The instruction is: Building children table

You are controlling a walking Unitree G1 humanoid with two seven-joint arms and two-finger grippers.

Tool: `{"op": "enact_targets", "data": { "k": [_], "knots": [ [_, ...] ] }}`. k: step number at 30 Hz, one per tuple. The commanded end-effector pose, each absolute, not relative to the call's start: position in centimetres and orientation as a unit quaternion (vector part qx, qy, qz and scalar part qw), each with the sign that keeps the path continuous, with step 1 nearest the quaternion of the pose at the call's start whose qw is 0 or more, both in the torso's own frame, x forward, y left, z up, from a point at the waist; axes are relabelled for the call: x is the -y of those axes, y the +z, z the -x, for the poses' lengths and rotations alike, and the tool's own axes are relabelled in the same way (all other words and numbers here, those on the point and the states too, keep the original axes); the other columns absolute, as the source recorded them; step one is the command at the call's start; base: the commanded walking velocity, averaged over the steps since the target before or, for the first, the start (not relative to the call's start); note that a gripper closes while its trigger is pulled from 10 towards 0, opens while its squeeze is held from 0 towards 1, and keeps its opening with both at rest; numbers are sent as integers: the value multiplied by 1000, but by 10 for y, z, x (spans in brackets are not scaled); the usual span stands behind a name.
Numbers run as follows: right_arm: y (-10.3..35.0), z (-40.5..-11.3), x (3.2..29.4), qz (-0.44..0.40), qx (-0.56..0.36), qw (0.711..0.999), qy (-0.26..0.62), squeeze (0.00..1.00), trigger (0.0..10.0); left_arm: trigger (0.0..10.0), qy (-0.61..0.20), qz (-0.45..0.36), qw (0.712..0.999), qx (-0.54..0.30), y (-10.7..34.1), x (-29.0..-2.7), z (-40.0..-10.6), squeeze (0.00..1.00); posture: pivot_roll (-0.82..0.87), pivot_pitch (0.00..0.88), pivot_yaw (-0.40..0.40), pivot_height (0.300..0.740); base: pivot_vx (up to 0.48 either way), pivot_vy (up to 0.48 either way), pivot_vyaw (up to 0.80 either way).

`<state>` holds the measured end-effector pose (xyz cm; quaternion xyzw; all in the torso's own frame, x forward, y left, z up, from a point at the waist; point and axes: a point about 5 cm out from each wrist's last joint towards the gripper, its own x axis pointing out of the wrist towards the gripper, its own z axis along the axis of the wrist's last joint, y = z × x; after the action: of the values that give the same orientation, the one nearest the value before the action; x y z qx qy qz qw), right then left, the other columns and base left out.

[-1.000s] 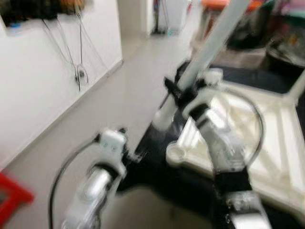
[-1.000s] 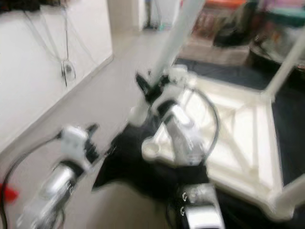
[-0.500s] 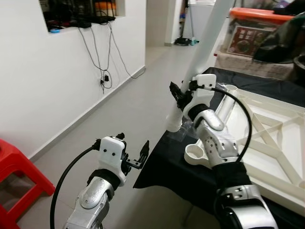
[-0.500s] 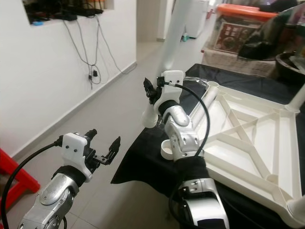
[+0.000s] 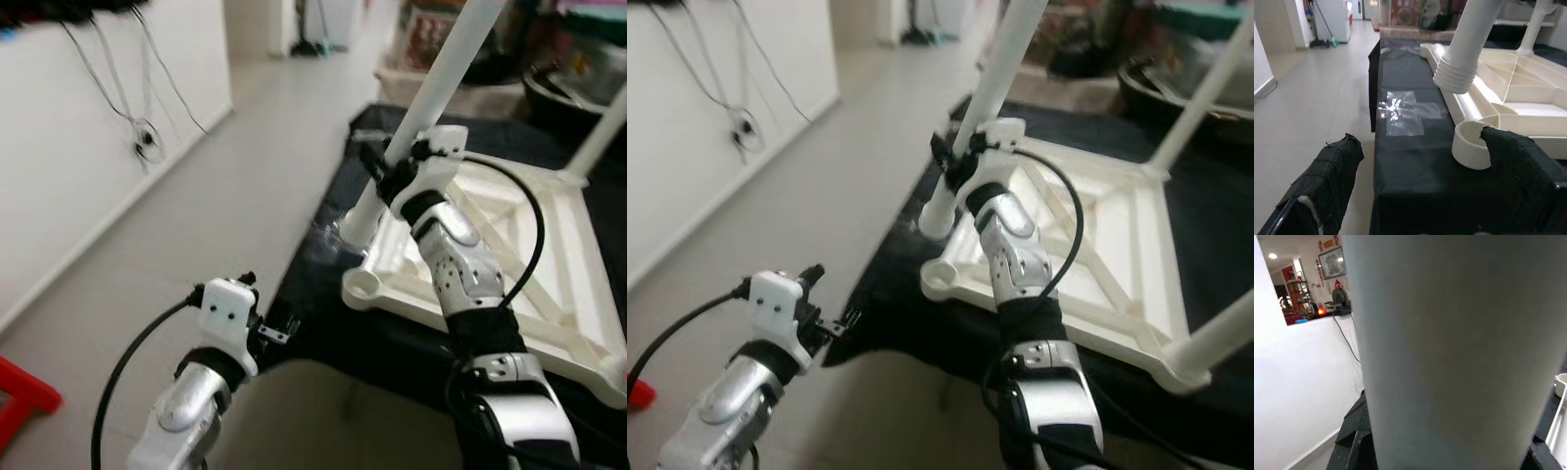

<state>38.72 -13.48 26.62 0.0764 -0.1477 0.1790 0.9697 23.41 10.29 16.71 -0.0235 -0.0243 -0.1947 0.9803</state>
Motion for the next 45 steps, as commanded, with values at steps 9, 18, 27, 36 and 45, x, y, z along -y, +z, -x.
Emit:
{"op": "enact_targets", "data": {
  "k": [9,18,27,36,45],
  "knots": [
    [284,-394,162,-46,161,958,233,0,10000,10000,-184,22,982,30,179,-110,-233,0,110,242,-57,740,0,0,0],
    [299,-392,214,-87,138,936,312,0,10000,10000,-182,20,983,24,181,-110,-224,0,118,271,-63,740,0,0,0],
    [313,-369,213,-78,138,850,502,0,10000,10000,-186,22,982,14,180,-109,-224,0,121,267,-62,740,0,0,0],
    [296,-367,200,-69,108,806,578,0,10000,10000,-184,19,983,9,179,-109,-222,0,129,261,-62,740,0,0,0],
    [288,-364,196,-45,82,789,607,0,10000,10000,-184,21,983,7,179,-109,-221,0,124,277,-61,740,0,0,0]
  ]
}}
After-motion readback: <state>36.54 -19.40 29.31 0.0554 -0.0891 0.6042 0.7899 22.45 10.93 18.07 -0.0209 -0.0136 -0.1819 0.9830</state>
